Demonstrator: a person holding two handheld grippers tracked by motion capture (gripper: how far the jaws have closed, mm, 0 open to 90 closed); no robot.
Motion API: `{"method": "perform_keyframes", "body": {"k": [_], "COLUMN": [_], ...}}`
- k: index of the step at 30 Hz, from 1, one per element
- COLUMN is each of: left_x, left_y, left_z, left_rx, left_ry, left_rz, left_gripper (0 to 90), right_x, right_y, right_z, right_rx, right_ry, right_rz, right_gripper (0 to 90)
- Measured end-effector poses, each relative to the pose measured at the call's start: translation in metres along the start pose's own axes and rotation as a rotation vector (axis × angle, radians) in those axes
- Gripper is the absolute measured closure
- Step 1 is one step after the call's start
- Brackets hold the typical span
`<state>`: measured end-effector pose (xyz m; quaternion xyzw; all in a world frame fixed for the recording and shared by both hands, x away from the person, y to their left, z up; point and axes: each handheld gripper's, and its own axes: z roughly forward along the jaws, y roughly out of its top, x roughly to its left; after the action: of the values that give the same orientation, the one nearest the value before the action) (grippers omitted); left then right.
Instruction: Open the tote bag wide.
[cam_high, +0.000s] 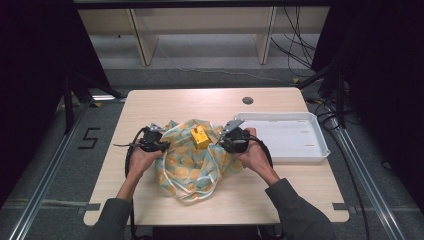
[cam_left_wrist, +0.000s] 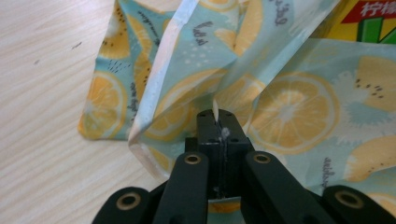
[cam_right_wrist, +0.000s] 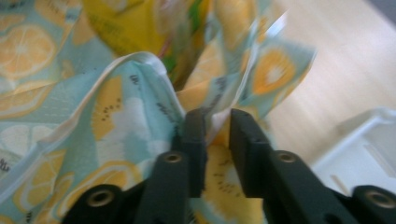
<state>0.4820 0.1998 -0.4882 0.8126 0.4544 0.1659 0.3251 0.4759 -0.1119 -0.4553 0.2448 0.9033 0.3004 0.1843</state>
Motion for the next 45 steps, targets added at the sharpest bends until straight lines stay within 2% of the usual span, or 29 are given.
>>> {"method": "perform_keyframes", "body": {"k": [3, 4, 5, 9, 17, 19, 20, 21, 22, 23, 25, 26, 27, 29, 31, 32, 34, 35, 36, 39, 41, 42, 43, 45], "left_x": [0.004, 0.004, 0.005, 0.005, 0.010, 0.010, 0.010, 0.011, 0.011, 0.011, 0.009, 0.008, 0.007, 0.004, 0.001, -0.003, -0.006, -0.009, -0.011, -0.018, -0.023, -0.025, -0.027, -0.031], "left_y": [-0.005, -0.006, -0.007, -0.012, -0.021, -0.021, -0.021, -0.020, -0.019, -0.018, -0.017, -0.016, -0.015, -0.015, -0.015, -0.015, -0.015, -0.016, -0.017, -0.022, -0.027, -0.030, -0.034, -0.042], "left_z": [-0.002, -0.003, -0.004, -0.005, -0.001, -0.003, -0.005, -0.007, -0.011, -0.014, -0.022, -0.026, -0.030, -0.039, -0.048, -0.052, -0.062, -0.067, -0.072, -0.084, -0.093, -0.095, -0.098, -0.104], "left_rx": [0.001, -0.003, -0.008, -0.006, 0.007, 0.006, -0.004, -0.009, -0.020, -0.019, -0.031, -0.036, -0.042, -0.072, -0.091, -0.126, -0.140, -0.152, -0.158, -0.177, -0.182, -0.183, -0.185, -0.180], "left_ry": [-0.007, -0.006, -0.009, -0.020, -0.018, -0.021, -0.026, -0.027, -0.035, -0.032, -0.028, -0.028, -0.030, -0.029, -0.025, -0.023, -0.018, -0.020, -0.021, -0.023, -0.022, -0.021, -0.026, -0.034], "left_rz": [-0.007, -0.007, -0.008, -0.001, -0.029, -0.028, -0.033, -0.033, -0.033, -0.027, -0.029, -0.027, -0.026, -0.043, -0.043, -0.064, -0.049, -0.062, -0.056, -0.058, -0.036, -0.023, -0.037, -0.029], "left_gripper": [89.1, 89.1, 89.0, 88.8, 87.5, 84.6, 82.0, 78.6, 75.2, 71.5, 64.4, 59.9, 56.4, 50.2, 45.3, 44.6, 42.5, 40.9, 38.7, 36.2, 36.0, 36.0, 35.6, 34.1], "right_x": [0.006, 0.006, 0.009, 0.015, 0.024, 0.023, 0.022, 0.022, 0.021, 0.021, 0.018, 0.016, 0.017, 0.016, 0.013, 0.013, 0.012, 0.012, 0.012, 0.013, 0.013, 0.014, 0.013, 0.014], "right_y": [-0.002, -0.002, -0.003, -0.005, -0.011, -0.011, -0.011, -0.010, -0.009, -0.006, -0.002, 0.000, 0.002, 0.006, 0.009, 0.011, 0.015, 0.017, 0.019, 0.022, 0.023, 0.023, 0.024, 0.025], "right_z": [0.011, 0.013, 0.016, 0.022, 0.030, 0.031, 0.030, 0.029, 0.026, 0.020, 0.010, 0.004, -0.001, -0.013, -0.023, -0.027, -0.035, -0.037, -0.041, -0.041, -0.043, -0.041, -0.040, -0.040], "right_rx": [0.046, 0.053, 0.066, 0.100, 0.144, 0.135, 0.132, 0.121, 0.122, 0.107, 0.078, 0.064, 0.036, -0.007, -0.047, -0.069, -0.117, -0.133, -0.157, -0.172, -0.158, -0.172, -0.182, -0.170], "right_ry": [0.021, 0.028, 0.047, 0.071, 0.084, 0.086, 0.104, 0.076, 0.069, 0.054, 0.034, 0.014, -0.005, 0.016, 0.010, 0.000, 0.030, 0.037, 0.051, 0.054, 0.064, 0.044, 0.040, 0.056], "right_rz": [-0.021, -0.045, -0.041, -0.038, -0.036, -0.036, -0.024, -0.021, -0.015, 0.007, 0.014, 0.007, 0.020, 0.053, 0.044, 0.063, 0.079, 0.089, 0.083, 0.093, 0.092, 0.100, 0.084, 0.101], "right_gripper": [88.8, 89.7, 90.0, 90.0, 90.0, 87.9, 86.1, 82.4, 77.1, 72.4, 63.3, 59.4, 56.7, 51.8, 47.6, 46.3, 45.5, 44.8, 43.7, 41.6, 40.0, 39.6, 39.3, 38.7]}}
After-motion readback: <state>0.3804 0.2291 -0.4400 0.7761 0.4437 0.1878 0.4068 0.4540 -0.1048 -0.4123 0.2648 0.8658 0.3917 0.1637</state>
